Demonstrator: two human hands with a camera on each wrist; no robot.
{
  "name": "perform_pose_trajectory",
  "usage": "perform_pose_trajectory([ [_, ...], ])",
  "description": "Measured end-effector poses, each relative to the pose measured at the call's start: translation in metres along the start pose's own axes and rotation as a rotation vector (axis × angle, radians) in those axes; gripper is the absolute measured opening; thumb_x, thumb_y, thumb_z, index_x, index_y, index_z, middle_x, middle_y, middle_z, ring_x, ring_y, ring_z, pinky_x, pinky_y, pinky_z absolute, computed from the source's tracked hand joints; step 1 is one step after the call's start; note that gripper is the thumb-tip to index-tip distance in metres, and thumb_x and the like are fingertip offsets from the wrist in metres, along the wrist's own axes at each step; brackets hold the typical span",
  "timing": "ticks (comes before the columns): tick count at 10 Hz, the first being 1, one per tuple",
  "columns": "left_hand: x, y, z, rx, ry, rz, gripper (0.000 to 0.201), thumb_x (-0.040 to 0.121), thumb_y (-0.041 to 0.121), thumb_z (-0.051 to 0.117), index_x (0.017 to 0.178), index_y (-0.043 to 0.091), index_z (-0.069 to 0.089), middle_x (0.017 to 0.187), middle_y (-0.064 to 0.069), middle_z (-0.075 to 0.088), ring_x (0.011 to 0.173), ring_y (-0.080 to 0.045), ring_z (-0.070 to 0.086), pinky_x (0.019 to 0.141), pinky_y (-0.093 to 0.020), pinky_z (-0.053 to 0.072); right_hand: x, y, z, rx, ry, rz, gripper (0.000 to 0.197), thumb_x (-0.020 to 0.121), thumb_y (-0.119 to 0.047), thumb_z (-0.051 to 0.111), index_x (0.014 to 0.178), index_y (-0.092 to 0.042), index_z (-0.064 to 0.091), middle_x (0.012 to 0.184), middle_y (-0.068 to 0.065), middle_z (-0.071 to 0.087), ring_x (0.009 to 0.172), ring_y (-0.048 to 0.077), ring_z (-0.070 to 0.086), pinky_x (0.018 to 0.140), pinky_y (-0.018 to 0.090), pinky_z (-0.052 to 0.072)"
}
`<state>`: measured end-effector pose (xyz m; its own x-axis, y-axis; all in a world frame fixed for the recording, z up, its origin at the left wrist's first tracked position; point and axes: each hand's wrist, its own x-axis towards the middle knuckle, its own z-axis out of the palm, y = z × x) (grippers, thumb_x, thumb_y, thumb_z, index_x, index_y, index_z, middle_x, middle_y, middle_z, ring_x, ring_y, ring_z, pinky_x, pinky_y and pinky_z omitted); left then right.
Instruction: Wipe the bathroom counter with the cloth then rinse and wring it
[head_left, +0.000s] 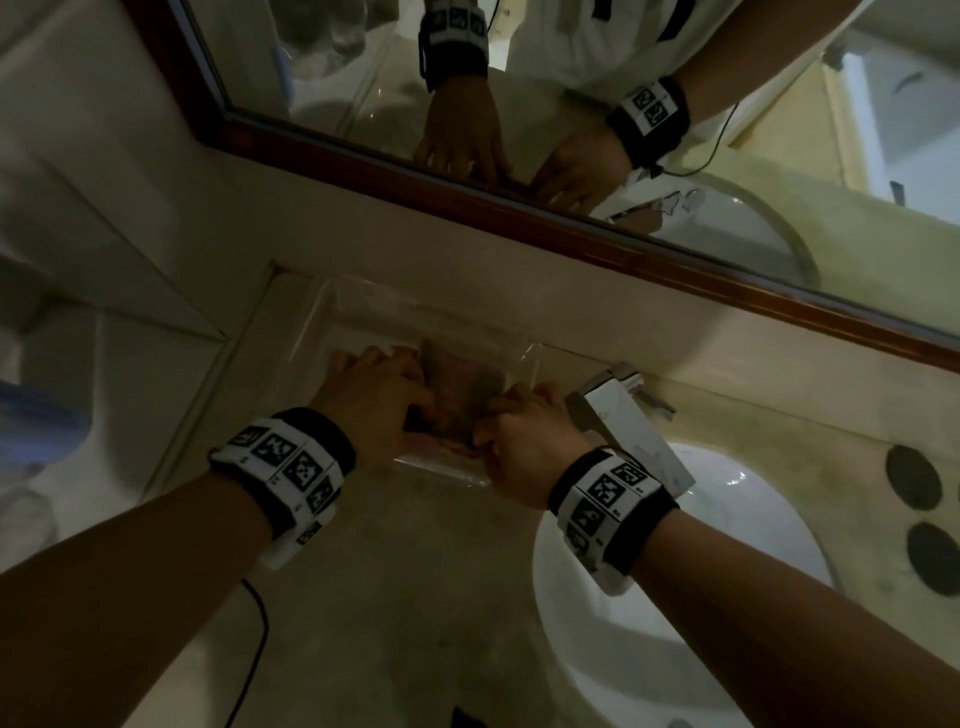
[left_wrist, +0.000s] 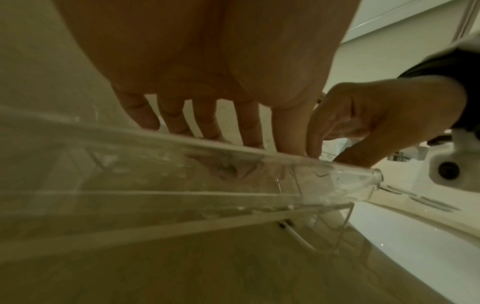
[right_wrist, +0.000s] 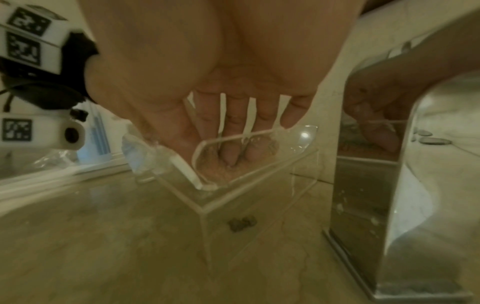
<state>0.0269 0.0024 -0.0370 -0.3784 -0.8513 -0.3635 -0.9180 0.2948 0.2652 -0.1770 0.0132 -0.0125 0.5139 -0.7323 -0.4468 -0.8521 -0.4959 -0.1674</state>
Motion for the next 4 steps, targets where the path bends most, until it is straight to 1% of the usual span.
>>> perform_pose_trajectory([
  [1,0.002,0.002,-0.004,0.003,-0.027,-0.021,0.033,0.084,0.066,0.050,0.098,0.043,0.070,0.127,0.012,0.048,0.114,-0.020,0.042,0.099,-0.045,0.026,-0.001,0.000,-0.003,0.011,-0.028,0.003,0.023,0.080,-0.030,0.053,0.093,-0.031,0.071,0.093,-0.008,0.062,0.103,0.023,0.048,0.096,0.045,0.028],
  [2,0.002,0.006,-0.007,0.001,-0.057,-0.029,0.029,0.088,0.059,0.050,0.102,0.042,0.069,0.128,0.010,0.049,0.115,-0.021,0.044,0.099,-0.044,0.026,-0.005,0.000,-0.007,0.025,-0.028,0.033,0.028,0.082,-0.036,0.047,0.091,-0.031,0.073,0.094,-0.005,0.065,0.102,0.024,0.049,0.097,0.046,0.028],
  [3,0.001,0.011,-0.016,-0.071,0.079,-0.050,0.023,0.089,0.048,0.056,0.105,0.036,0.068,0.123,0.005,0.056,0.109,-0.022,0.052,0.096,-0.042,0.033,-0.008,0.001,-0.010,0.040,0.029,0.080,0.033,0.084,-0.042,0.041,0.093,-0.032,0.071,0.092,-0.004,0.065,0.097,0.024,0.052,0.095,0.046,0.030],
  [4,-0.002,0.023,-0.034,-0.203,0.233,-0.059,0.019,0.091,0.035,0.059,0.102,0.023,0.068,0.101,0.000,0.059,0.095,-0.023,0.059,0.085,-0.038,0.048,-0.017,0.005,-0.018,0.046,0.120,0.140,0.024,0.087,-0.037,0.045,0.088,-0.027,0.067,0.091,-0.002,0.061,0.090,0.025,0.054,0.090,0.044,0.035],
])
